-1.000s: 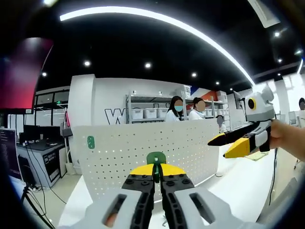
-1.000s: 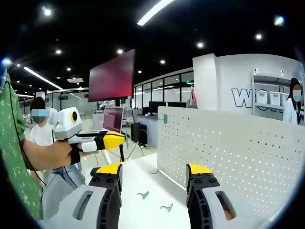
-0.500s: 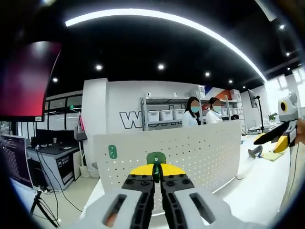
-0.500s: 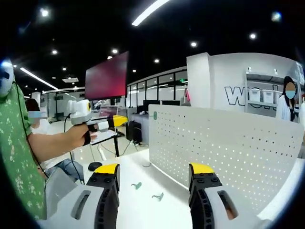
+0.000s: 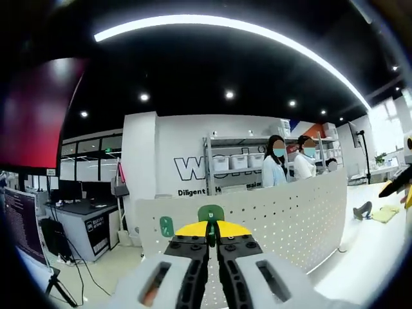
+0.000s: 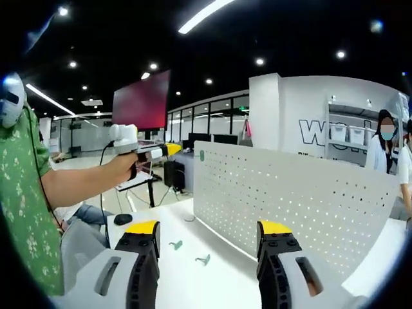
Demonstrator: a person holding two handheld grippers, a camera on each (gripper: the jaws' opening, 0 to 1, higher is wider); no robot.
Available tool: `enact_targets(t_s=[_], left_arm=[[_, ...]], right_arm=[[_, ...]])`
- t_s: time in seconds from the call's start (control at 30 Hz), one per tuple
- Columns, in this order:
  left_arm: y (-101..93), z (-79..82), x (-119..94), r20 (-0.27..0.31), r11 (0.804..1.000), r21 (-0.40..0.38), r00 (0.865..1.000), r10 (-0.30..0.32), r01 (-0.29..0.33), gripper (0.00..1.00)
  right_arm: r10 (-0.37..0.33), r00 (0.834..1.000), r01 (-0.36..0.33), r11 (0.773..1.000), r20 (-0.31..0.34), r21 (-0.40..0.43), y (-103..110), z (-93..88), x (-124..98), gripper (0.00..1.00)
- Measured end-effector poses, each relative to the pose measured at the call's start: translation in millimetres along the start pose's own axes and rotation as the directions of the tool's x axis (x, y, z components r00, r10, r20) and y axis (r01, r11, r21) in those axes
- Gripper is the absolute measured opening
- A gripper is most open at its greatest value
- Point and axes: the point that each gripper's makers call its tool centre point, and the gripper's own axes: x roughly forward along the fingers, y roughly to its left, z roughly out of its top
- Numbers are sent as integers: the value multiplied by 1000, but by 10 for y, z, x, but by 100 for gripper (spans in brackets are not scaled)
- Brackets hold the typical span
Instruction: Insert the hook assembly into the mounting plate slot until the hook locks in place.
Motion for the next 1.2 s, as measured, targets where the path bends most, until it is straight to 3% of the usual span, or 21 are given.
enact_targets(t_s=[0.67, 1.2], left_arm=[[106, -147, 522, -21, 999, 36, 999, 37, -37, 3], [254, -316, 787, -33, 996, 30, 996, 84, -83, 3]], right_arm=[[-42, 998, 41, 999, -37, -32, -172, 12, -146, 66], [-62, 997, 60, 997, -41, -40, -272, 71, -115, 71]])
